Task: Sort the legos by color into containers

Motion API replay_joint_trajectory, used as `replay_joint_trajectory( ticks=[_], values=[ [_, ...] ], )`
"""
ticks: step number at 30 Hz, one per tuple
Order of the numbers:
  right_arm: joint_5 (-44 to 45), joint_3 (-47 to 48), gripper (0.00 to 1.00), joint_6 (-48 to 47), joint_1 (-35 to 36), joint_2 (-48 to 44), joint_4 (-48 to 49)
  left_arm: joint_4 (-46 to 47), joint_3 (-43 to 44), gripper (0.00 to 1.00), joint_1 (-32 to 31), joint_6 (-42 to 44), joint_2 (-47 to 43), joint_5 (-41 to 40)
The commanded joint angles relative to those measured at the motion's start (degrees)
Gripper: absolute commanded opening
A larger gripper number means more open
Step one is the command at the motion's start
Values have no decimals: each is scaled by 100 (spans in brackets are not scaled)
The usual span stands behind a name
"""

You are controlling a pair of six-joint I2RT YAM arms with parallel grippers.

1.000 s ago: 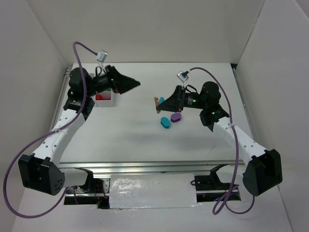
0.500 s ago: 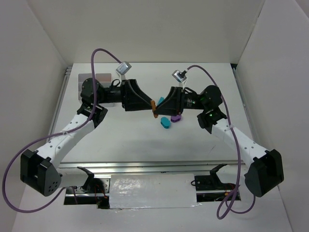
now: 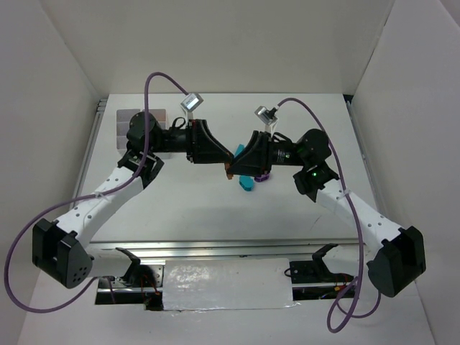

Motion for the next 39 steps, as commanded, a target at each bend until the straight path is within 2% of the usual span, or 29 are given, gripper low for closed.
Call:
replay_joint_trajectory(
  ticks=[1, 3, 4, 5, 7, 8, 9, 10, 11, 12, 14, 15, 17, 18, 21, 22, 25, 26, 28, 30, 31, 34, 39],
  values=[
    [292, 216, 0, -282, 67, -45, -174, -73, 343, 45, -148, 194, 73, 115],
    [301, 216, 0, -318, 67, -27, -183, -55, 413, 28, -148, 176, 125, 150],
    [336, 207, 0, -326, 76, -18, -183, -73, 439, 12, -148, 185, 143, 150],
    [362, 181, 0, -344, 67, -36, -192, -282, 492, 4, -148, 237, 178, 141],
    [424, 189, 3, -388, 67, -27, -253, -511, 667, 0, -148, 474, 205, 115],
    [424, 215, 17, -458, 67, -18, -297, -634, 711, 0, -139, 554, 214, 115],
    [424, 233, 39, -484, 76, -18, -419, -949, 834, 0, -139, 789, 214, 45],
    [450, 233, 74, -528, 76, -18, -516, -1221, 922, 0, -113, 1000, 222, -34],
    [529, 216, 99, -694, 59, -44, -630, -1564, 1036, 0, -8, 1229, 214, -130],
    [599, 198, 100, -817, 32, -106, -979, -2333, 1307, 0, 80, 1788, 222, -227],
    [898, 67, 100, -1257, -55, -263, -1586, -3154, 1798, 0, 536, 2632, 275, -648],
    [968, -12, 100, -1345, -91, -317, -1711, -3958, 1967, 0, 729, 2881, 310, -832],
    [1205, -328, 100, -1478, -178, -588, -1931, -4684, 2484, 0, 1458, 3591, 406, -1744],
    [1267, -564, 100, -1487, -249, -685, -1950, -5244, 2635, 0, 1861, 3795, 442, -2784],
    [1355, -830, 100, -1557, -276, -1055, -2063, -5504, 2821, 0, 2163, 4455, 433, -4773],
    [1364, -848, 100, -1679, -276, -1177, -2168, -5174, 2517, 0, 2286, 4665, 355, -6007],
    [1443, -804, 100, -1908, -293, -1406, -2573, -3918, 1829, 0, 2716, 4729, 458, -7212],
    [1444, -795, 100, -1935, -276, -1477, -2652, -3905, 1985, 0, 2900, 4686, 712, -7485],
    [1444, -751, 100, -2005, -276, -1643, -2818, -3758, 2328, 0, 3391, 4397, 1352, -7584],
    [1444, -707, 100, -2066, -284, -1767, -2942, -3135, 2128, 0, 3744, 4211, 1540, -7400],
    [1409, -698, 100, -2067, -276, -1889, -3004, -2714, 2083, 0, 3816, 4080, 1776, -7417],
    [1391, -733, 100, -2111, -293, -2118, -3162, -2465, 2206, 0, 3992, 3947, 2321, -7435],
    [1329, -795, 100, -2102, -284, -2470, -3338, -1709, 1943, 0, 4018, 3842, 2718, -7611]
  ],
)
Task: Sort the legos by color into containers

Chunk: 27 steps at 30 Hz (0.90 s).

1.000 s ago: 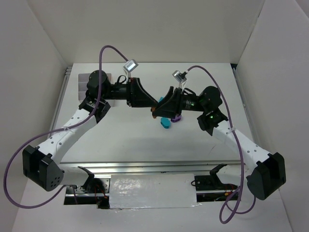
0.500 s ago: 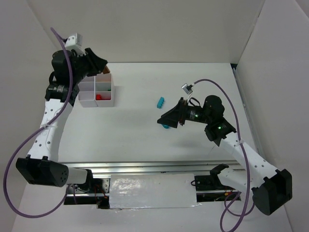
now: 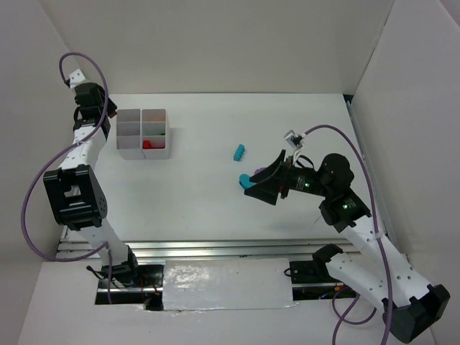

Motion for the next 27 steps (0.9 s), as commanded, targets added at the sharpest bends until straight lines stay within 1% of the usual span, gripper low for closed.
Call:
replay_joint_trajectory(
  ticks=[1, 2, 4, 9, 13, 18, 24, 27],
  values=[
    [-47, 51, 100, -119, -7, -237, -286, 1166, -64, 0, -62, -147, 34, -116],
    [-91, 33, 100, -120, -7, -272, -314, 1428, -125, 0, -71, -156, 43, -11],
    [-153, 33, 100, -163, -16, -307, -463, 1650, -283, 0, -62, -270, 79, 235],
    [-153, 252, 100, -444, -16, -202, -797, 2457, -749, 0, -71, -481, 96, 367],
    [-214, 323, 100, -507, -7, -26, -746, 2248, -644, 0, -71, -552, 272, 447],
    [-329, 341, 100, -375, -16, 202, -429, 2511, -961, 0, -71, -639, 342, 482],
    [-417, 393, 100, -401, -16, 369, -437, 2494, -776, 0, -71, -885, 729, 781],
    [-408, 446, 100, -445, -24, 396, -499, 2679, -803, 0, -71, -921, 791, 834]
  ],
)
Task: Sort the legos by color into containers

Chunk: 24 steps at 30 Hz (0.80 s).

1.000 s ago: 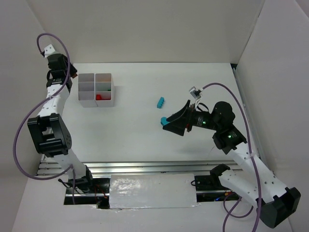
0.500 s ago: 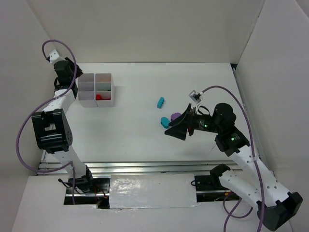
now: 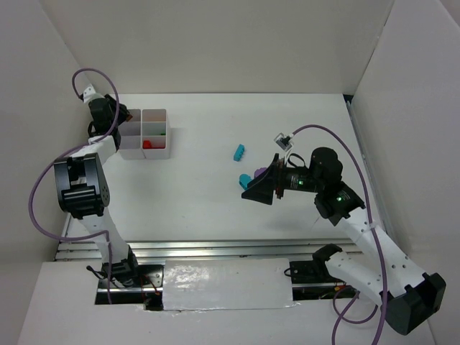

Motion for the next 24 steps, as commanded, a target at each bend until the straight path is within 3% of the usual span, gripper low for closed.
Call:
replay_joint_trajectory(
  ticks=[1, 11, 16, 20, 22, 24],
  values=[
    [-128, 324, 100, -112, -16, -4, 183, 502, 148, 0, -8, -197, 65, 134],
    [-225, 315, 100, -77, -15, 119, 289, 379, 210, 14, 1, -268, 206, 81],
    [-278, 350, 100, -104, -7, 216, 323, 405, 105, 39, -8, -382, 57, 161],
    [-357, 341, 100, -78, -24, 286, 437, 353, 51, 67, -8, -373, -40, 108],
    [-374, 333, 100, -51, -16, 304, 473, 222, 87, 71, -8, -330, -58, 12],
    [-401, 324, 100, -34, -16, 321, 499, 194, 95, 83, 1, -295, -84, -6]
  ],
)
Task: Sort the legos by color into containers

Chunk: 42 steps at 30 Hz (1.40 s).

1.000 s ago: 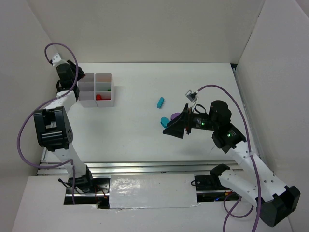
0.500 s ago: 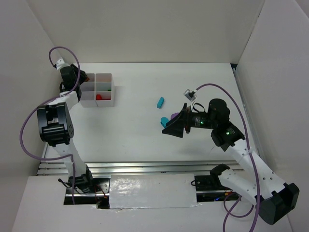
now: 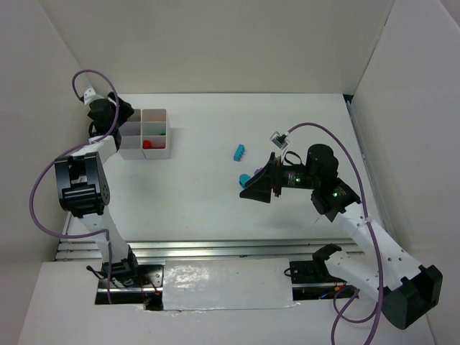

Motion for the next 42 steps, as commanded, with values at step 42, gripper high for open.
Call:
replay_joint_trajectory(
  ticks=[42],
  values=[
    [7267, 3550, 90, 3024, -95, 5655, -4079, -7327, 41, 100, -2891, 987, -4515, -175]
  ],
)
